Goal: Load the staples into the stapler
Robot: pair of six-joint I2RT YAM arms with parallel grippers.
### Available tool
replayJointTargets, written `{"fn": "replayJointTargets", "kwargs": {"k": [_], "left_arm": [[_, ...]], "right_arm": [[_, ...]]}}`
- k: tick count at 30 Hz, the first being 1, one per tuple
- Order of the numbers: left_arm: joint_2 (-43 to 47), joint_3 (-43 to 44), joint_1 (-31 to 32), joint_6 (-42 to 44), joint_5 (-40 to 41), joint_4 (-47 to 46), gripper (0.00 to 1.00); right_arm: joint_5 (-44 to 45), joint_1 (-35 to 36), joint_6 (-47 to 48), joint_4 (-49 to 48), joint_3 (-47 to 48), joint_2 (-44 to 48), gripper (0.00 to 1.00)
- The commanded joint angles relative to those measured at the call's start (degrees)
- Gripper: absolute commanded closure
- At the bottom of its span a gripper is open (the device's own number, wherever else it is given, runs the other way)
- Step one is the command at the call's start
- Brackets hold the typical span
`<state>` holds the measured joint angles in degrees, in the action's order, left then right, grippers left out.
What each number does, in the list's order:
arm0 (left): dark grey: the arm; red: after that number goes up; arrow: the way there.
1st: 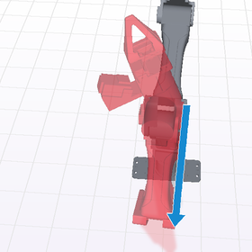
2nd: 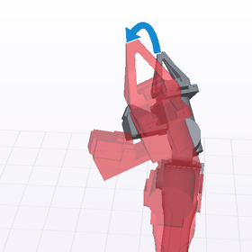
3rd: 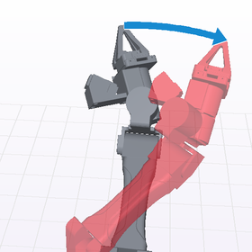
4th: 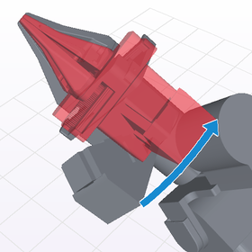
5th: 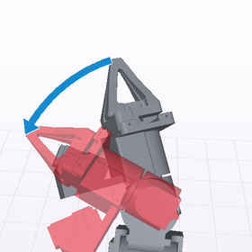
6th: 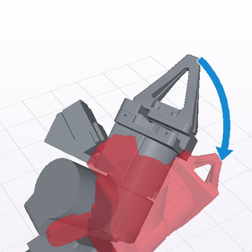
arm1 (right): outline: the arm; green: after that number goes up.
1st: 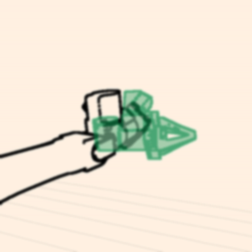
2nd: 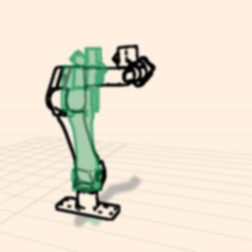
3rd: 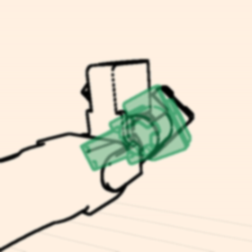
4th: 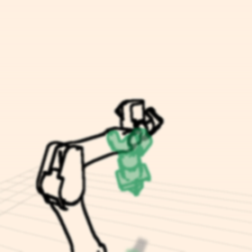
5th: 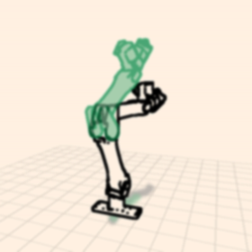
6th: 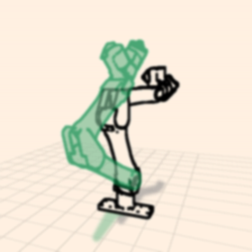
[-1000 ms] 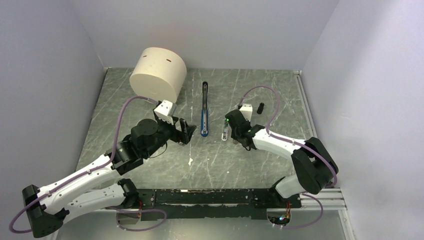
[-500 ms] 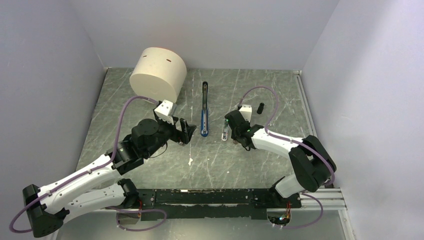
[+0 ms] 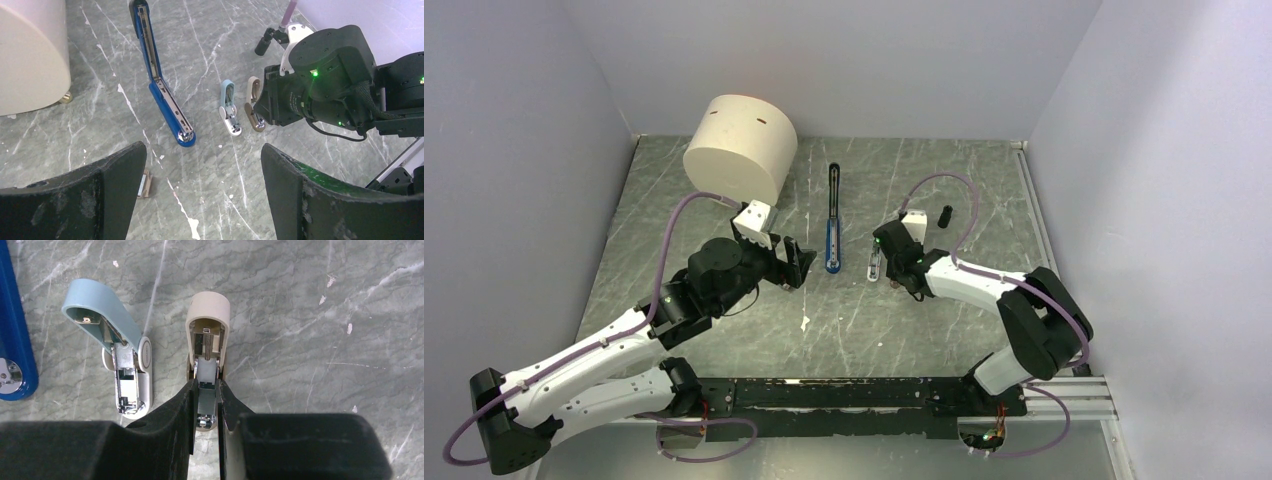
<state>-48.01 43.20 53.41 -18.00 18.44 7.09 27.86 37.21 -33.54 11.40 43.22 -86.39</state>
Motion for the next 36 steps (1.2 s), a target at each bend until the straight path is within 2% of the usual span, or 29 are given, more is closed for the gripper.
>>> {"fn": "replayJointTargets", "kwargs": {"k": [1,22,36], "left_arm": [[-0.12,-0.49,0.13,-0.11,1.02,-1.62,0.11],[0.20,-0.75,0.12,-0.26,1.16,-1.45,0.11],[0.12,-0.92,0.14,-0.44,1.16,-1.31,0.11]], "right_arm": [[1.06,-0.47,0.09,-1.29,-0.96,-0.21,0.79],[0.73,-0.56,-0.14,-1.02,-0.72,4.24,0.78],[-0.57,-0.56,-0.34,-1.90,-1.56,1.01,0.78]]}}
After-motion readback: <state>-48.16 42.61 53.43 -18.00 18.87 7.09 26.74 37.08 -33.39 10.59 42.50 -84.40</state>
